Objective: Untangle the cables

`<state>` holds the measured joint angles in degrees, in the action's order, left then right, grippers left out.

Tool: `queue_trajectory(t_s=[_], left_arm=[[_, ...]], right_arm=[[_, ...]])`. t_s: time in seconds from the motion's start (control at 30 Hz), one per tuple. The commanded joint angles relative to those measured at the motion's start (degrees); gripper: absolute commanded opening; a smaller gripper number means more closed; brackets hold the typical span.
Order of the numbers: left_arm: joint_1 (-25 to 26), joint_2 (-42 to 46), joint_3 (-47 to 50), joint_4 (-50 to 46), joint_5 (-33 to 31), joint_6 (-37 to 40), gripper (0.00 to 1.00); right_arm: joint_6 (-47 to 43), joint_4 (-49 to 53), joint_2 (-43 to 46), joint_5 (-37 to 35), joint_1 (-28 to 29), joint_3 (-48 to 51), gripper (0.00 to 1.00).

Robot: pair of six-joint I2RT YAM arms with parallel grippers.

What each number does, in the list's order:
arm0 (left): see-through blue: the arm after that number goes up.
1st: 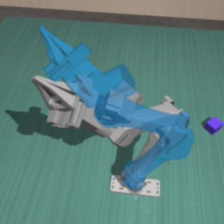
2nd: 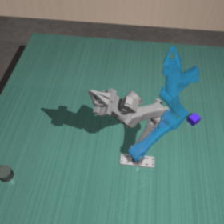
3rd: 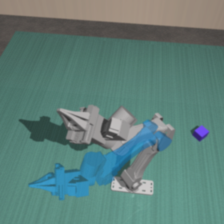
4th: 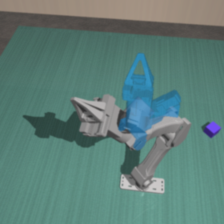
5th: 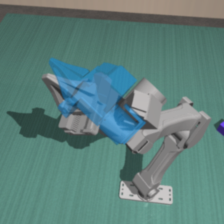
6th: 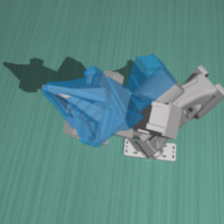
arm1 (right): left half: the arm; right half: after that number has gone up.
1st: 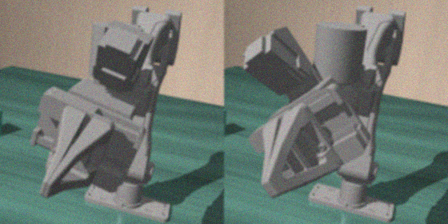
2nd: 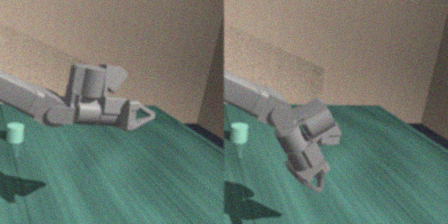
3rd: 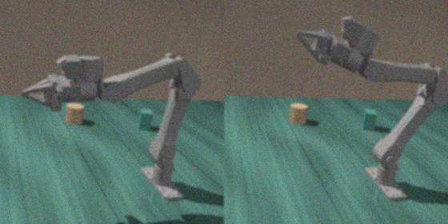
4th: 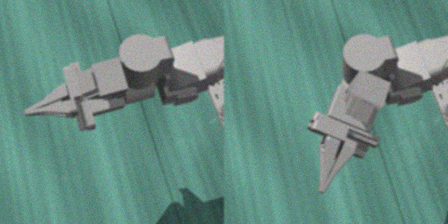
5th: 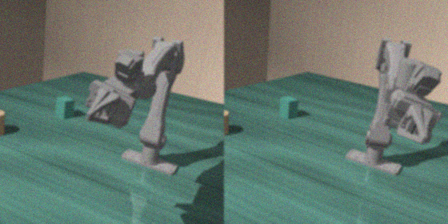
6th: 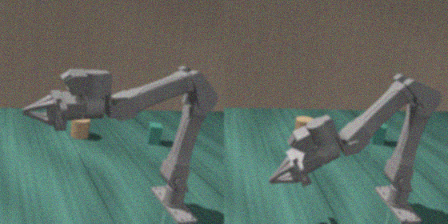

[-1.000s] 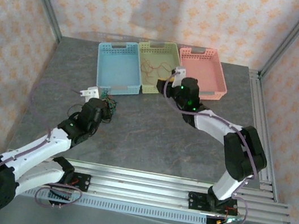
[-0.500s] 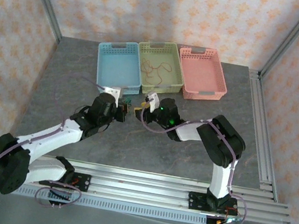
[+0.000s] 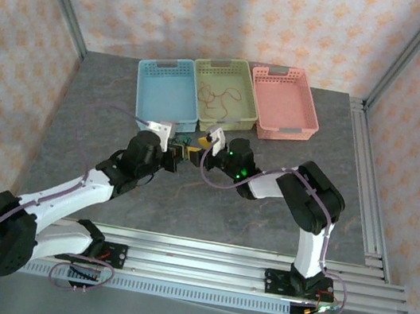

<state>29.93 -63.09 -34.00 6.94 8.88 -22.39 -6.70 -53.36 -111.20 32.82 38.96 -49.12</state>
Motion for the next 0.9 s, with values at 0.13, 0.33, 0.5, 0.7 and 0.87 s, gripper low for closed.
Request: queue_trajectory(t_s=[0.13, 0.33, 0.5, 0.7, 0.87], left_arm=[[0.6, 1.1, 1.1, 4.5, 2.7, 1.2, 0.00], [1.4, 2.6, 2.3, 5.7, 2.5, 1.6, 0.00], [1.8, 3.1, 2.6, 5.8, 1.7, 1.7, 0.00], [1.8, 4.4, 3.4, 5.0, -2.5, 0.6, 0.00], [1.8, 5.7, 4.2, 4.4, -6.5, -0.5, 0.00]], right_arm=[[-0.3, -2.4, -1.6, 3.1, 0.2, -1.6, 0.56], [1.1, -2.0, -2.2, 6.0, 0.2, -2.5, 0.57], [2.8, -2.9, -2.9, 9.5, 0.3, -2.9, 0.58], [2.2, -7.7, -1.0, 4.1, 0.2, 0.4, 0.58], [3.6, -17.1, 0.7, -4.0, 0.2, 5.4, 0.63]])
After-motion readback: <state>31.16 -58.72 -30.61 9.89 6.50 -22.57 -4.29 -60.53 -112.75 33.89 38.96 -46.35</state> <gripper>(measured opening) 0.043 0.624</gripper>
